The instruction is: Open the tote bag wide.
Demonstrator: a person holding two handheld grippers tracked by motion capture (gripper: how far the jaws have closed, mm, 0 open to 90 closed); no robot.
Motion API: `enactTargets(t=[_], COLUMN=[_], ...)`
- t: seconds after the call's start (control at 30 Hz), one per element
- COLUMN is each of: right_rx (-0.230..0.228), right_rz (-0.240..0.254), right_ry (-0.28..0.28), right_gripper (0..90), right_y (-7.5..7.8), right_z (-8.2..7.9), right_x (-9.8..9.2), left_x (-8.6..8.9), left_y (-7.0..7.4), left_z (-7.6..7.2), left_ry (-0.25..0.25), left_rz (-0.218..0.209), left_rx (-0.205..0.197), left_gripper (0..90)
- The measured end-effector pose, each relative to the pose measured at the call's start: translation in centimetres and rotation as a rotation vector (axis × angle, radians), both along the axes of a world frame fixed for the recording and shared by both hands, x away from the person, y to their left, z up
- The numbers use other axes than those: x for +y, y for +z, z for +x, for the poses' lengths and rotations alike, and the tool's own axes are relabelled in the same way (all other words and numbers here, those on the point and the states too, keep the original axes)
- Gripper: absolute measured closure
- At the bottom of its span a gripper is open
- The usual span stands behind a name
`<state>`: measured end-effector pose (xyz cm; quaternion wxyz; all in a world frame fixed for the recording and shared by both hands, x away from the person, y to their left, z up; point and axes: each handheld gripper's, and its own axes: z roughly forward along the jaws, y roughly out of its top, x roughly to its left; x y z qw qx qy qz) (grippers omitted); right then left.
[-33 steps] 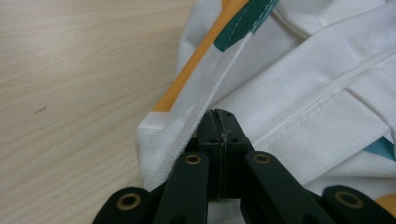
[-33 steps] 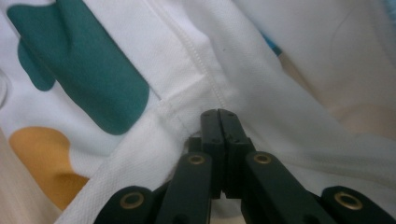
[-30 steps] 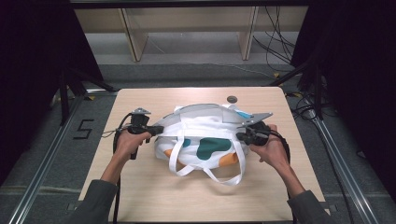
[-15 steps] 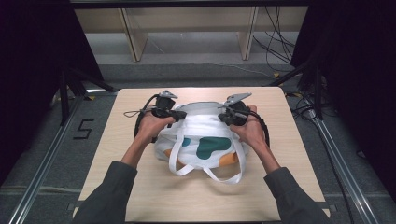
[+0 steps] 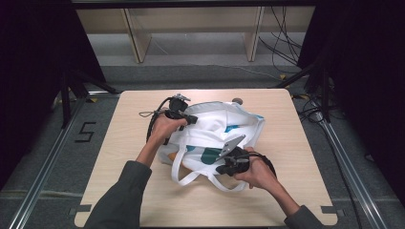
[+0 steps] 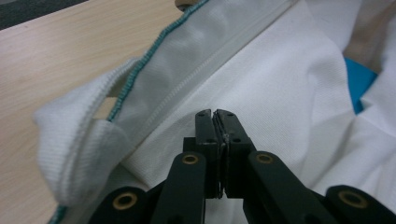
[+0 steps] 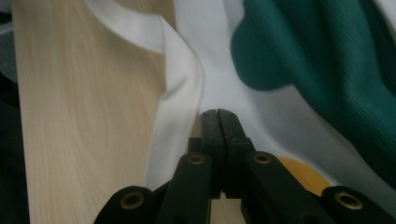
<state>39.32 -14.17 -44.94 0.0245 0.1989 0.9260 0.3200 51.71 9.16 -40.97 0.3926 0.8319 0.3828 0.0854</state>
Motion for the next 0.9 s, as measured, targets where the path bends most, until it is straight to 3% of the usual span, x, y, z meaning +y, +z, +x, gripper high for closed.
enactTargets(t=[0.03,0.07,0.1,0.13,0.17,0.23,0.3,0.37,0.5,0.57,0.6,0.63,0.67,0.7,0.73,0.77,0.83,0.9], right_rx=[-0.079,-0.079,-0.167,-0.194,-0.194,-0.255,-0.277,-0.259,-0.224,-0.172,-0.123,-0.099,-0.099,-0.079,-0.079,-0.045,-0.04,-0.025], right_rz=[0.085,0.085,0.131,0.158,0.158,0.182,0.163,0.136,0.12,0.098,0.066,0.085,0.085,0.091,0.091,0.097,0.06,0.039], right_ry=[-0.044,-0.044,-0.096,-0.127,-0.127,-0.168,-0.191,-0.228,-0.242,-0.22,-0.208,-0.174,-0.174,-0.12,-0.12,-0.083,-0.038,-0.029], right_gripper=[90.0,90.0,90.0,90.0,90.0,90.0,90.0,90.0,90.0,90.0,90.0,90.0,90.0,90.0,90.0,90.0,90.0,90.0], right_y=[1.8,1.8,3.9,4.8,4.8,6.2,6.6,5.5,4.0,3.1,2.5,2.4,2.4,2.2,2.2,2.1,1.7,1.3], right_z=[0.3,0.3,1.1,1.6,1.6,2.8,4.3,6.5,7.9,8.2,7.7,7.4,7.4,6.8,6.8,5.4,3.9,3.1], right_x=[-0.2,-0.2,-0.8,-1.1,-1.1,-1.2,-0.9,0.1,1.2,1.9,2.3,2.2,2.2,2.0,2.0,1.9,2.0,2.1], left_x=[-0.1,-0.1,-0.5,-0.5,-0.6,-0.7,-0.7,-0.7,-0.6,-0.4,-0.7,-0.7,-0.9,-1.3,-1.3,-1.5,-1.7,-1.7], left_y=[0.0,0.0,0.0,0.0,0.0,-0.2,-0.3,-0.4,-0.5,-0.5,-0.5,-0.5,-0.6,-0.7,-0.7,-0.5,-0.3,-0.3], left_z=[-0.6,-0.6,-1.1,-1.1,-1.3,-1.5,-1.6,-2.0,-1.9,-1.5,-1.3,-1.3,-1.1,-0.7,-0.7,-0.1,0.5,0.9], left_ry=[-0.036,-0.036,-0.075,-0.075,-0.098,-0.132,-0.131,-0.117,-0.115,-0.138,-0.127,-0.127,-0.116,-0.085,-0.085,-0.053,-0.024,-0.009], left_rz=[0.016,0.016,0.031,0.031,0.05,0.068,0.055,0.01,0.007,0.071,0.135,0.135,0.139,0.133,0.133,0.14,0.186,0.198], left_rx=[0.008,0.008,0.016,0.016,0.025,0.034,0.045,0.066,0.076,0.064,0.041,0.041,0.04,0.036,0.036,0.033,0.01,0.014], left_gripper=[87.3,87.2,87.3,87.4,87.4,87.7,88.1,88.1,87.6,87.1,88.6,89.0,89.0,89.2,89.2,89.2,89.3,89.4])
